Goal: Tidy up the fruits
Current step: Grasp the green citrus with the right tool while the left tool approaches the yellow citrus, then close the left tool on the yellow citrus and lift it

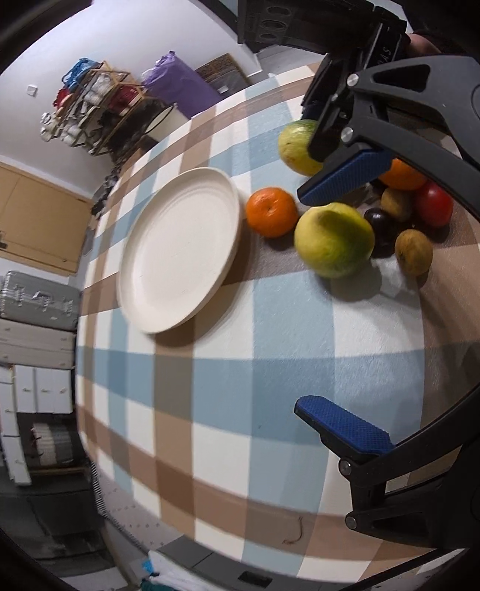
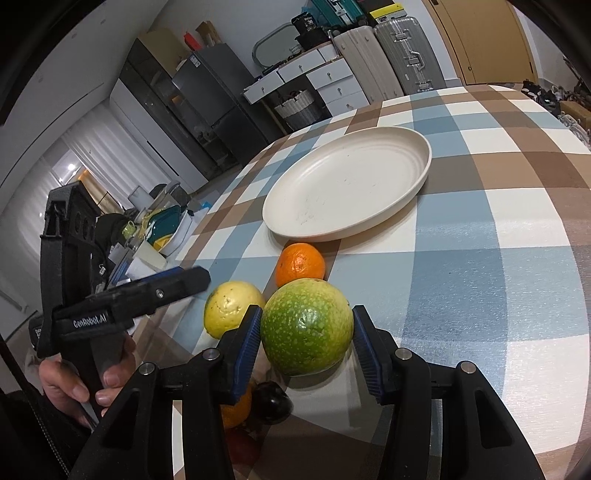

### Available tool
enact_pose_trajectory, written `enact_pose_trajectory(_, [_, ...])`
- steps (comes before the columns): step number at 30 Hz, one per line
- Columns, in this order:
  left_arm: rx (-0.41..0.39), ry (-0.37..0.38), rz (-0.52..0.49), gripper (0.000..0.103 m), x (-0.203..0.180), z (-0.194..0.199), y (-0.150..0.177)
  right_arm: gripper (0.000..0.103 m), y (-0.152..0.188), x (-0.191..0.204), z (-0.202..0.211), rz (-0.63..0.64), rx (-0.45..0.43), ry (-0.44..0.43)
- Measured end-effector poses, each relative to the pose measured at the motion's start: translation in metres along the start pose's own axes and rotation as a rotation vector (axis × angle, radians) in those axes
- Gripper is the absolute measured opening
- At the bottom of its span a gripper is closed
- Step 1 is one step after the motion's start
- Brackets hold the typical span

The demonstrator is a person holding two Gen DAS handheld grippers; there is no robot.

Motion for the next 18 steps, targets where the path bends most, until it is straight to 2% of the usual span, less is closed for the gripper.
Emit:
enact_pose_trajectory(7, [0.046,-0.007,-0.025,0.102,-0.011,-0.013,0.004,0.05,0.002,-0.005,0.007,-0.007,-0.014,-0.01])
enact_pose_trajectory(18, [0.106,-0.062,-0.077,0.102,-0.026,-0.03,0.007,0.05,0.003,-0.01,0.01,-0.033,-0.026,-0.052])
Point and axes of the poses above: each gripper's, at about its wrist camera, not at the fingertips, and z roughly against the way its jaws point, x to its left, y to its underside, the point moved 6 cm from there along -z, roughly the way its jaws point, and after that the axes turned 6 degrees about x, right-handed, at the moved point
